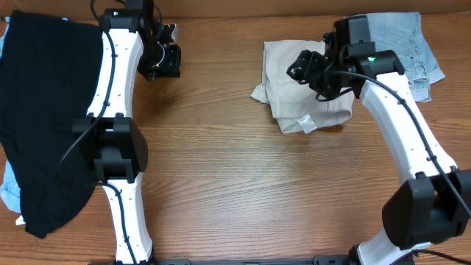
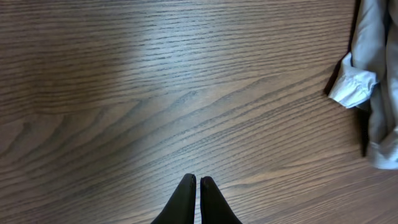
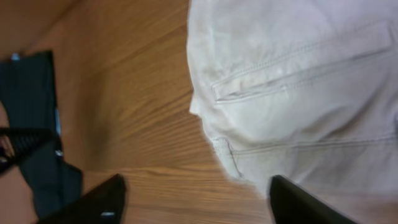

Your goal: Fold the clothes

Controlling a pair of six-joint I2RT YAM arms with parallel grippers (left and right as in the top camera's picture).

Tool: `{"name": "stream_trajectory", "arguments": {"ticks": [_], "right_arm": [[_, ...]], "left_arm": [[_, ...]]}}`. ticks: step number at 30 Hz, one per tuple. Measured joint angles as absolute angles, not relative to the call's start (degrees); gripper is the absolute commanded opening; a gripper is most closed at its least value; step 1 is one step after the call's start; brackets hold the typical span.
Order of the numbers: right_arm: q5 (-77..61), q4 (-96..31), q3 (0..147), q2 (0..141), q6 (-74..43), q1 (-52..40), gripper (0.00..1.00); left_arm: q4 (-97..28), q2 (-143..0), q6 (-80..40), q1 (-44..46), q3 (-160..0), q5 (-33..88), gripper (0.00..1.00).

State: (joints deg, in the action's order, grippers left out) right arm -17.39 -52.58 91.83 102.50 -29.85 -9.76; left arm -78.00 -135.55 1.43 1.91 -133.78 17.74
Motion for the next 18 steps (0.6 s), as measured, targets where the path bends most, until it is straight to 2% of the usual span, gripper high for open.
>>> {"name": "stream_trajectory", "arguments": {"ticks": [1, 6, 11, 18], "right_arm": [[-16.53, -53.21, 91.85, 102.26, -32.14, -10.48, 1.00], [-10.22, -52.27, 89.65, 103.13, -47.07, -16.91, 1.00], [-7.22, -42.00, 84.16, 106.45, -60.18, -21.30, 1.00], [-4.86, -34.41, 78.08, 110.80, -82.70, -21.37, 0.99]], "left_arm": [[-77.95, -135.55, 1.43, 1.91, -133.78, 17.72, 0.07], [-77.97, -135.55, 1.43, 1.91, -133.78, 17.72, 0.08], [-78.02, -135.55, 1.43, 1.91, -133.78, 17.72, 0.08], [-78.19, -135.55, 1.43, 1.91, -133.78, 17.02, 0.08]]}}
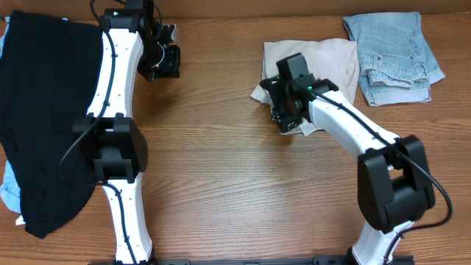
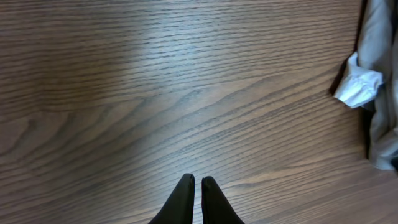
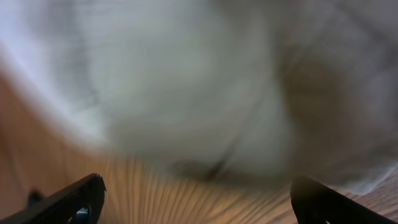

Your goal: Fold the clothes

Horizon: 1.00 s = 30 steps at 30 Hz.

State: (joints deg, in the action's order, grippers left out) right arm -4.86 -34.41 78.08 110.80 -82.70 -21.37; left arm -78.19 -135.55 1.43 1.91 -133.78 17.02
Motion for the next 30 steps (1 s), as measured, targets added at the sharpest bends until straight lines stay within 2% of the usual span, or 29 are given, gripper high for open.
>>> {"name": "stream_trajectory", "arguments": {"ticks": [5, 12, 15, 25, 30], "right_arm": [[-4.49, -31.53, 76.82, 114.74, -95.20, -21.39, 0.99], [-1.83, -30.04, 76.97, 116.20, -96.92, -21.43, 0.98], [1.19, -30.00, 77.14, 116.20, -92.07, -21.10, 0.98], [6.31, -40.36, 78.00, 116.20, -56.05, -9.17, 1.00], [2.13, -40.36, 77.97, 116.14, -46.74, -3.22, 0.99]], "left_arm": [[-78.19, -135.55, 1.43, 1.91, -133.78, 15.70, 0.08], [-78.24, -135.55, 1.43, 1.91, -133.78, 14.68, 0.09], [-78.37, -135.55, 1.43, 1.91, -133.78, 14.00, 0.09], [-78.37, -135.55, 1.43, 1.91, -133.78, 12.10, 0.10], [-78.22, -135.55, 1.43, 1.91, -133.78, 11.73, 0.10]]}}
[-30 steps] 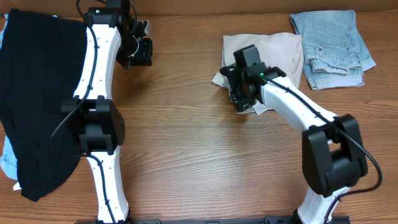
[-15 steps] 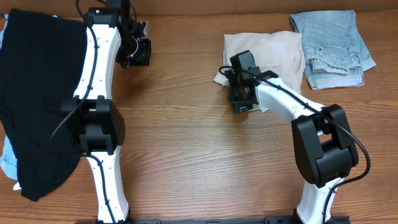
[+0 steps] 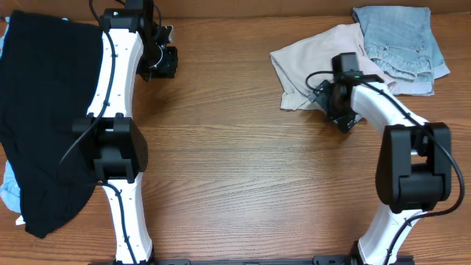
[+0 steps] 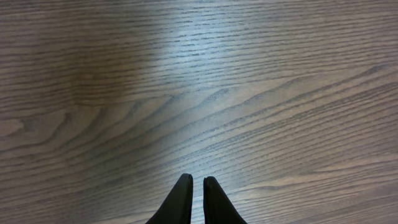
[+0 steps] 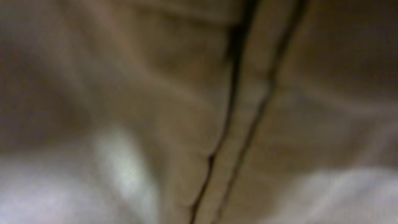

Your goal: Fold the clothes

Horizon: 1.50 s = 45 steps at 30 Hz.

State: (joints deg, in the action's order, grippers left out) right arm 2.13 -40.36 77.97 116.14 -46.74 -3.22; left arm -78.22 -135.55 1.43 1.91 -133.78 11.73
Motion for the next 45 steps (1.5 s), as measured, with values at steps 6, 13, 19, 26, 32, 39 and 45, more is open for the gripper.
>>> {"name": "stream_trajectory", "arguments": {"ticks": [6, 13, 19, 26, 32, 39, 45], "right_arm": [[-8.86, -28.16, 77.41, 116.68, -47.88, -1.52, 0.92], [-7.20, -21.54, 77.10, 117.95, -54.33, -8.62, 0.49], [0.69, -18.24, 77.01, 119.98, -56.21, -11.77, 0.04], [1.45, -10.04, 76.79, 122.54, -48.45, -10.35, 0.04], [-4.12, -15.38, 77.47, 121.19, -38.04, -8.93, 0.04], [-7.51, -28.40, 78.11, 105.03, -29.78, -8.62, 0.04], [-8.45, -40.14, 80.47, 92.51, -28.36, -8.56, 0.74]], "left_arm": [[-78.19, -135.55, 1.19, 1.91, -133.78, 11.73, 0.10], [-78.22, -135.55, 0.95, 1.91, -133.78, 11.73, 0.10], [-78.85, -135.55, 0.93, 1.91, -133.78, 11.70, 0.10], [-79.35, -135.55, 0.73, 1.91, -133.78, 11.70, 0.08], [-79.35, -135.55, 0.49, 1.91, -133.78, 11.70, 0.07], [-79.37, -135.55, 0.34, 1.91, -133.78, 11.70, 0.07], [-79.50, -135.55, 0.34, 1.91, -133.78, 11.70, 0.08]]}}
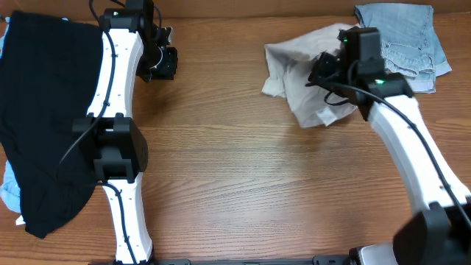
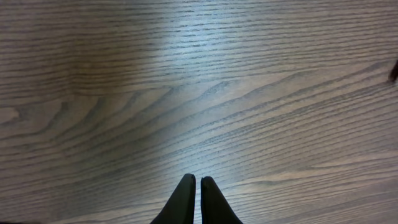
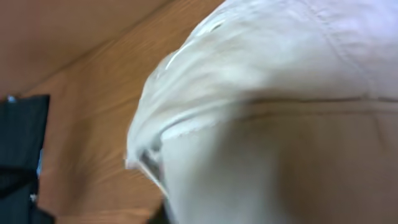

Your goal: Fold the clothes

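Crumpled beige trousers (image 1: 296, 87) hang bunched and partly lifted at the back of the table, right of centre. My right gripper (image 1: 325, 71) sits at their upper right, shut on the fabric. In the right wrist view the beige cloth (image 3: 267, 124) fills the picture and hides the fingers. Folded blue jeans (image 1: 401, 33) lie in the far right corner. A large black garment (image 1: 44, 110) lies spread over the left end. My left gripper (image 2: 198, 179) is shut and empty over bare wood, shown in the overhead view as the left gripper (image 1: 163, 65) at the back left.
The wooden table (image 1: 243, 191) carries a light blue cloth (image 1: 7, 193) that peeks out under the black garment at the front left. The left arm's links run along the black garment's right edge. The back table edge is close behind both grippers.
The beige trousers lay spread against the jeans with my right gripper at their front right edge. Now the gripper is higher and further left, and the trousers hang bunched from it. Left arm unchanged.
My right gripper was open above the folded beige trousers at the back centre. It then stood low at their front left edge. Later the trousers lay further right beside the jeans, gripper at their front right. Now they are lifted and crumpled. The left gripper stayed shut throughout.
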Controlling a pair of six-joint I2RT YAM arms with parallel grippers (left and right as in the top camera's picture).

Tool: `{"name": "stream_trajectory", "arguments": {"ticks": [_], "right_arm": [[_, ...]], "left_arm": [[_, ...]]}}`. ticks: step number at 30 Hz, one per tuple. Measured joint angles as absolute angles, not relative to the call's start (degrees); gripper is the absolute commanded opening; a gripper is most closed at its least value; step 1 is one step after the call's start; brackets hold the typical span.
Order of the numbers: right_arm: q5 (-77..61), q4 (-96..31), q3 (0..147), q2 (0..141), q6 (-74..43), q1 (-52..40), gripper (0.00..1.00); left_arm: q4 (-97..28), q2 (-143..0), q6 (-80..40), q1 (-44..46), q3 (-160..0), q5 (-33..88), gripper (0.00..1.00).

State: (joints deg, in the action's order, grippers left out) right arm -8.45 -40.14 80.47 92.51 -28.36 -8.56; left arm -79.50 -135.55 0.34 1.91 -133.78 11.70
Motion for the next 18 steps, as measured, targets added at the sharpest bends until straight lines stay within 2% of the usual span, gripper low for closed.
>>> {"name": "stream_trajectory", "arguments": {"ticks": [2, 3, 4, 11, 18], "right_arm": [[-8.38, -42.61, 80.58, 92.29, -28.88, -8.56, 0.92], [-8.29, -43.99, 80.58, 92.92, -29.45, -8.56, 0.98], [-8.27, -44.95, 80.49, 93.84, -30.09, -8.56, 1.00], [-9.67, -49.08, 74.89, 102.06, -36.03, -8.56, 1.00], [-8.88, -42.09, 68.97, 102.72, -38.33, -6.20, 1.00]], "left_arm": [[-79.50, -135.55, 0.34, 1.91, -133.78, 11.70, 0.08], [-79.50, -135.55, 0.34, 1.91, -133.78, 11.70, 0.08], [-79.50, -135.55, 0.34, 1.91, -133.78, 11.70, 0.08], [-79.50, -135.55, 0.34, 1.91, -133.78, 11.70, 0.09], [-79.50, -135.55, 0.34, 1.91, -133.78, 11.70, 0.08]]}}
